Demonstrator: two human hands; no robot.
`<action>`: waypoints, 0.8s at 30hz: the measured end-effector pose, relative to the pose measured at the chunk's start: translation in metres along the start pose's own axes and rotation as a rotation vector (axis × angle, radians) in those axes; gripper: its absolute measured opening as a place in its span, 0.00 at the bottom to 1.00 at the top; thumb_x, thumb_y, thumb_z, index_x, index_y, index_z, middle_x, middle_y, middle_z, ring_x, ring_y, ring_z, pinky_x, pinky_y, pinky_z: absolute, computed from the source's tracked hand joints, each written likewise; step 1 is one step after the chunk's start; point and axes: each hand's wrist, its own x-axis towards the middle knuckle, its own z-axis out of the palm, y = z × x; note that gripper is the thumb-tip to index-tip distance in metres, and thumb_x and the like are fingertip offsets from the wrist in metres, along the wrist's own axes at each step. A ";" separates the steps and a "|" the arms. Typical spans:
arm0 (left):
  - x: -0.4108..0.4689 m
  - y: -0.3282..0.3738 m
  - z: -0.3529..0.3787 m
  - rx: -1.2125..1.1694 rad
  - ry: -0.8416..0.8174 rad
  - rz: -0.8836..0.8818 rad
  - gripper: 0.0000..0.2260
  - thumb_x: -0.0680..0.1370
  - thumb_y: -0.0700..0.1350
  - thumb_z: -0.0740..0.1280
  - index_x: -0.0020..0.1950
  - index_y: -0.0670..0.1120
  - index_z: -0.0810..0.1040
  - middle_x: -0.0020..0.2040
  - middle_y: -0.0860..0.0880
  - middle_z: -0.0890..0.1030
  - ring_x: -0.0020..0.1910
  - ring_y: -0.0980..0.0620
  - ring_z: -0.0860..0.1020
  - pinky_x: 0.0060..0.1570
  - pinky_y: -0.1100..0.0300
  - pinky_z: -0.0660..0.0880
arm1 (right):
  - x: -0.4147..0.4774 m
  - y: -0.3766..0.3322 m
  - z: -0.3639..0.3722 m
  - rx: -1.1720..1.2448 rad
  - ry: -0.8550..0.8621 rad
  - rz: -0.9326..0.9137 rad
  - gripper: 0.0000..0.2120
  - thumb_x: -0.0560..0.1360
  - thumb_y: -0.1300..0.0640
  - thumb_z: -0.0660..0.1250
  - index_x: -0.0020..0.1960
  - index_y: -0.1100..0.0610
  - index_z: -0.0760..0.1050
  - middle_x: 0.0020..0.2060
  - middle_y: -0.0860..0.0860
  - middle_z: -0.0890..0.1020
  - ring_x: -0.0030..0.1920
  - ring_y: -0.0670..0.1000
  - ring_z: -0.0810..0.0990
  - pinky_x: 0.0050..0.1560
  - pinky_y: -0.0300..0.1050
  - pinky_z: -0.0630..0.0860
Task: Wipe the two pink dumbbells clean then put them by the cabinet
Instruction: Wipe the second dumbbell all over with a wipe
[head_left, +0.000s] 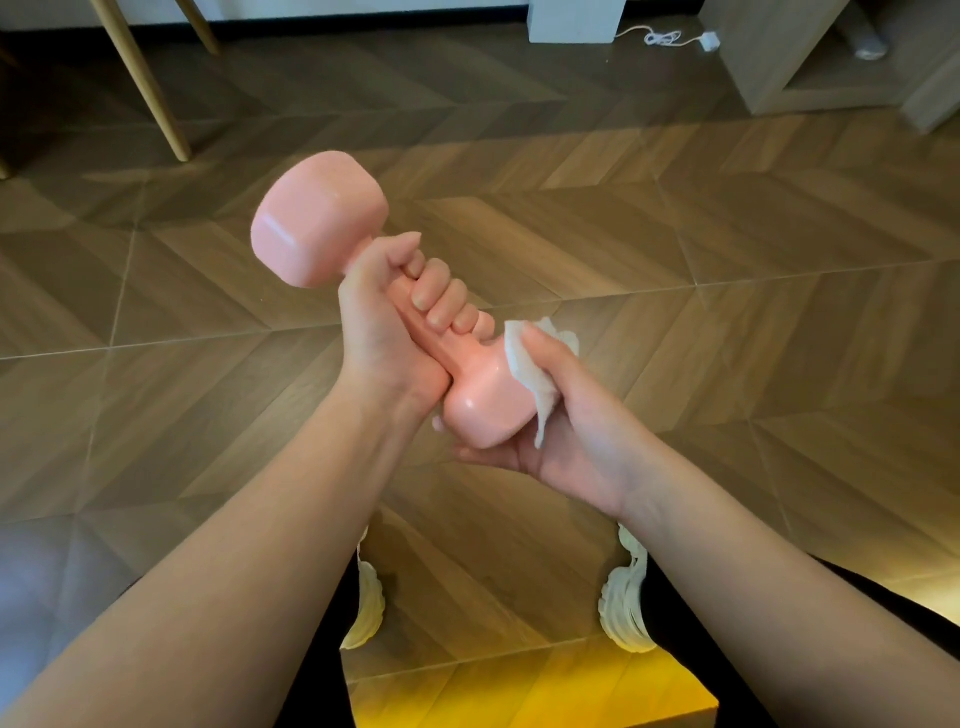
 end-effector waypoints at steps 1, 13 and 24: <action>0.000 0.000 0.000 -0.003 0.000 0.005 0.14 0.78 0.44 0.59 0.33 0.47 0.62 0.22 0.52 0.60 0.19 0.53 0.61 0.23 0.64 0.67 | -0.002 -0.001 -0.002 -0.007 -0.056 0.010 0.33 0.73 0.44 0.68 0.72 0.60 0.67 0.62 0.65 0.76 0.61 0.64 0.75 0.55 0.61 0.80; 0.005 -0.001 0.002 -0.010 0.234 -0.059 0.15 0.78 0.46 0.63 0.34 0.48 0.63 0.23 0.53 0.62 0.18 0.53 0.62 0.22 0.66 0.66 | 0.005 0.008 0.006 -0.275 0.289 -0.215 0.19 0.80 0.45 0.62 0.65 0.55 0.75 0.59 0.61 0.82 0.49 0.51 0.82 0.44 0.50 0.80; 0.000 -0.002 0.002 0.024 0.162 -0.023 0.15 0.78 0.48 0.61 0.33 0.48 0.62 0.23 0.52 0.60 0.19 0.53 0.61 0.22 0.65 0.65 | -0.001 -0.001 0.002 -0.140 0.026 -0.009 0.33 0.75 0.44 0.66 0.74 0.57 0.64 0.58 0.60 0.78 0.56 0.57 0.77 0.56 0.60 0.79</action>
